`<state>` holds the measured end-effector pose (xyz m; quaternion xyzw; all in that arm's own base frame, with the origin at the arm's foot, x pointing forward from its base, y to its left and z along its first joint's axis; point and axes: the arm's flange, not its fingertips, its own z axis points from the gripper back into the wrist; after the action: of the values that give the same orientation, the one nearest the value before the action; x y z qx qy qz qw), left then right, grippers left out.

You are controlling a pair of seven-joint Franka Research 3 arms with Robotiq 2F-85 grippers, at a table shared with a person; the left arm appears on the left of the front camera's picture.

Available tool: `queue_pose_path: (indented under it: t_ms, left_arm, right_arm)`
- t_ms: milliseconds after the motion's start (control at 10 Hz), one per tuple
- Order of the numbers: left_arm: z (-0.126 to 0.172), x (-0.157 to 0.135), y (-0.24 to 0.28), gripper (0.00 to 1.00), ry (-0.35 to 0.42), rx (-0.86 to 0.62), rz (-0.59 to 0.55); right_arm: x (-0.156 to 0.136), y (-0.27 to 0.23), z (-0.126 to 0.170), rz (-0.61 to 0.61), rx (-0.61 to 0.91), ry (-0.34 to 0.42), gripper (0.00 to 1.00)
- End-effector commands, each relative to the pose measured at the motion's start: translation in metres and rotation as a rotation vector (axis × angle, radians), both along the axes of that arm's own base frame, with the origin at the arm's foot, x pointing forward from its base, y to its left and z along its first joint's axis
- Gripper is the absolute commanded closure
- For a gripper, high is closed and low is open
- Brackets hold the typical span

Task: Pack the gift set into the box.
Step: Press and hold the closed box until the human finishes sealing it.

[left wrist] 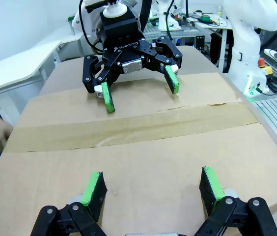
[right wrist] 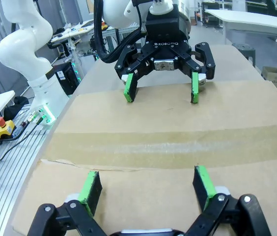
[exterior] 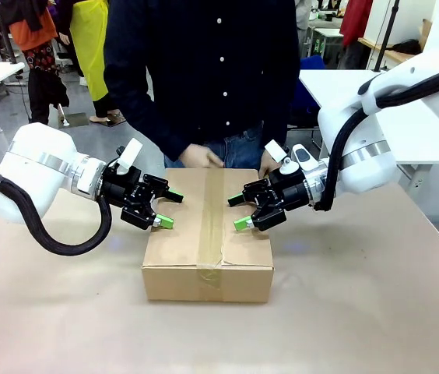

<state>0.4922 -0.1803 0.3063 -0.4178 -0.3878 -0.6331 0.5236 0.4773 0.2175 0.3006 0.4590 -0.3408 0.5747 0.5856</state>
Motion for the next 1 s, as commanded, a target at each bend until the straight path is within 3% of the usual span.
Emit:
queue_pose_path:
  t_ms: [0, 100, 200, 300, 400, 500, 600, 800, 900]
  left_arm:
    - [0.0, 0.0, 0.0, 0.0, 0.0, 0.0, 0.0]
    - [0.019, -0.001, 0.007, 0.0, 0.243, 0.02, -0.11]
    - [0.046, -0.003, 0.031, 0.0, 0.696, -0.007, -0.239]
    - [0.068, -0.007, 0.071, 0.0, 0.873, -0.082, -0.277]
    - [0.078, -0.014, 0.121, 0.0, 1.008, -0.223, -0.195]
    - [0.077, -0.02, 0.165, 0.0, 1.05, -0.333, -0.102]
    - [0.071, -0.027, 0.208, 0.0, 1.036, -0.451, 0.018]
    - [0.044, -0.04, 0.282, 0.0, 1.11, -0.637, 0.263]
    - [0.036, -0.034, 0.288, 0.0, 1.146, -0.729, 0.326]
  right_arm:
    - [0.0, 0.0, 0.0, 0.0, 0.0, 0.0, 0.0]
    - [-0.002, -0.008, 0.014, 0.033, 0.09, 0.174, 0.0]
    - [-0.007, -0.042, 0.045, -0.033, 0.25, 0.435, 0.0]
    - [-0.019, -0.09, 0.073, -0.14, 0.363, 0.574, 0.0]
    - [-0.033, -0.147, 0.089, -0.35, 0.388, 0.595, 0.0]
    - [-0.046, -0.191, 0.088, -0.49, 0.365, 0.637, 0.0]
    - [-0.06, -0.23, 0.08, -0.637, 0.355, 0.633, 0.0]
    - [-0.08, -0.294, 0.058, -0.899, 0.377, 0.665, 0.0]
    - [-0.07, -0.294, 0.053, -1.015, 0.326, 0.601, 0.0]
